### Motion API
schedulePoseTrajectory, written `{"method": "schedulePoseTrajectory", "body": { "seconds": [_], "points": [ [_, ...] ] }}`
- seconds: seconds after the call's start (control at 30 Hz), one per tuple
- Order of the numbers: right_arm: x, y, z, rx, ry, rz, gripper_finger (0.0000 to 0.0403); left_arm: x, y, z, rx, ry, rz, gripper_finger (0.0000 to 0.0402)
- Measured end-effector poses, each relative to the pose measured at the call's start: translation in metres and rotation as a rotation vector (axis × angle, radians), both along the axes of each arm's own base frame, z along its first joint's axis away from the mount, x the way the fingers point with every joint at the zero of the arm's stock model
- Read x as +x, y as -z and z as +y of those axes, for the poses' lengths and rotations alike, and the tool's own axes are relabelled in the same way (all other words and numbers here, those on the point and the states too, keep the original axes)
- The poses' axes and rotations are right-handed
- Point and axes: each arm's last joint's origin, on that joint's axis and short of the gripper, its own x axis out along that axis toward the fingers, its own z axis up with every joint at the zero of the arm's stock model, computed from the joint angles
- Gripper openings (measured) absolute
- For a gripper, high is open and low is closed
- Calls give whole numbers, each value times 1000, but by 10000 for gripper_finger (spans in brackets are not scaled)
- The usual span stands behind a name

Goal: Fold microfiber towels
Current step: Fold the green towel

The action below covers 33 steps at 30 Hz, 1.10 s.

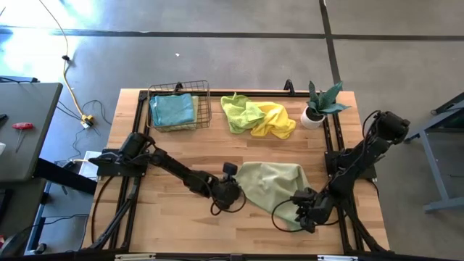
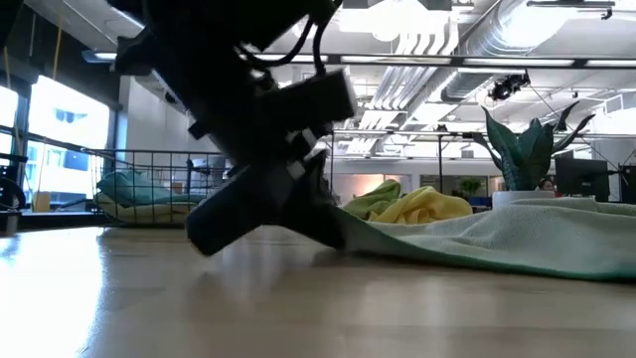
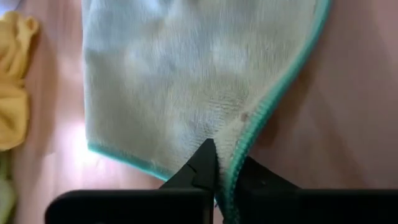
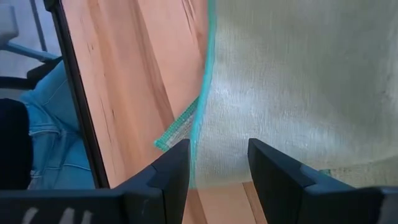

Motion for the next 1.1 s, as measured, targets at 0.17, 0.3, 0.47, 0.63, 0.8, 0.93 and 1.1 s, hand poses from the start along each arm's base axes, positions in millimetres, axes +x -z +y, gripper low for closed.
{"method": "schedulePoseTrajectory", "body": {
  "seconds": [0.17,0.3,0.47,0.63,0.8,0.93,1.1],
  "points": [
    [1,-7,0,-106,-58,-3,153,14,-19,-10,-125,1,-42,2],
    [3,-14,0,-241,-175,-54,154,23,-43,-14,-226,-50,26,2],
    [8,-21,1,-376,-254,-167,154,28,-71,-16,-307,-162,81,1],
    [9,-25,3,-401,-224,-214,153,30,-101,-22,-428,-73,195,1],
    [5,-31,15,-414,-186,-335,153,31,-130,-21,-611,7,301,0],
    [-1,-34,21,-478,-157,-437,153,33,-145,-18,-667,13,298,0],
    [-8,-36,26,-494,-115,-483,153,36,-159,-16,-685,21,274,0]
  ]
}}
